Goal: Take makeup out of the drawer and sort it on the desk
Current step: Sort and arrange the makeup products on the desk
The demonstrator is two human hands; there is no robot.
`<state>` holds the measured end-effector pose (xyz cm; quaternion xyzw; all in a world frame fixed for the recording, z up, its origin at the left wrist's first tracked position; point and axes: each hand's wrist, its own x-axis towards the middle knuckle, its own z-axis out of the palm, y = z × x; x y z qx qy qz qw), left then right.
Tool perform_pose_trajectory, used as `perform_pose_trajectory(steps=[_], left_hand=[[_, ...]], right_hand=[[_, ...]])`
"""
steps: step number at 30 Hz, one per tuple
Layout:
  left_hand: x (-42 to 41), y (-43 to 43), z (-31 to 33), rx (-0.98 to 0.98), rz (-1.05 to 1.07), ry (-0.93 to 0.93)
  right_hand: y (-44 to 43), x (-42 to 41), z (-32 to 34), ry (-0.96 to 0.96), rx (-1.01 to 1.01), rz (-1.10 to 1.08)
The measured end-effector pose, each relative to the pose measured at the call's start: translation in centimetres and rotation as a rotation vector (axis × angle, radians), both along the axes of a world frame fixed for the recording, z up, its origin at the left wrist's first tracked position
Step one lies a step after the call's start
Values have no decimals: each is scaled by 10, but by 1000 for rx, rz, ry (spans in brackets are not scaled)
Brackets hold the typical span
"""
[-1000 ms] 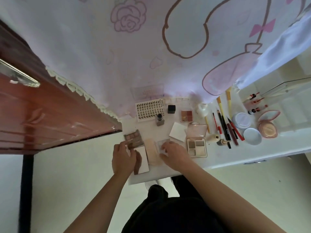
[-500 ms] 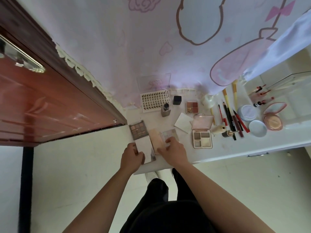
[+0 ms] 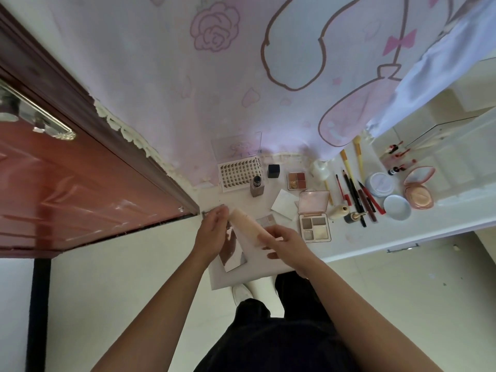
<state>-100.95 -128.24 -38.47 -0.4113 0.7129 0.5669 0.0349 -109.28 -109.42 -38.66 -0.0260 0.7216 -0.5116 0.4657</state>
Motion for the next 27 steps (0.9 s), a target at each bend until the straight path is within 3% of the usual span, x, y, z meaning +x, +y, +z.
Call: perform_pose_trajectory(steps=[2,5,10,12,14,17,22,27], left_hand=[[-11,0,13,63,-69,62],[-21,-1,22,-1,-86,60],[-29,0,38,-76,-46,-35],[-30,4,46,12,25,-14],[-30,5,51,116,48,46],[-29,8,56,147,25,109],[-27,10,60,141,67,118],[-25,12,69,311,47,240]], right_hand=[[4,-6,19,-74,-86,13],[4,-9,39,-71,-157,14],[8,-9,47,541,7,180],[8,-9,55,567,-30,161],[4,-9,69,363,-63,70],[0,-7,84,-110,-117,-53],[4,-1,81,-131,-268,-193],[5,-4,81,-511,-371,-288]])
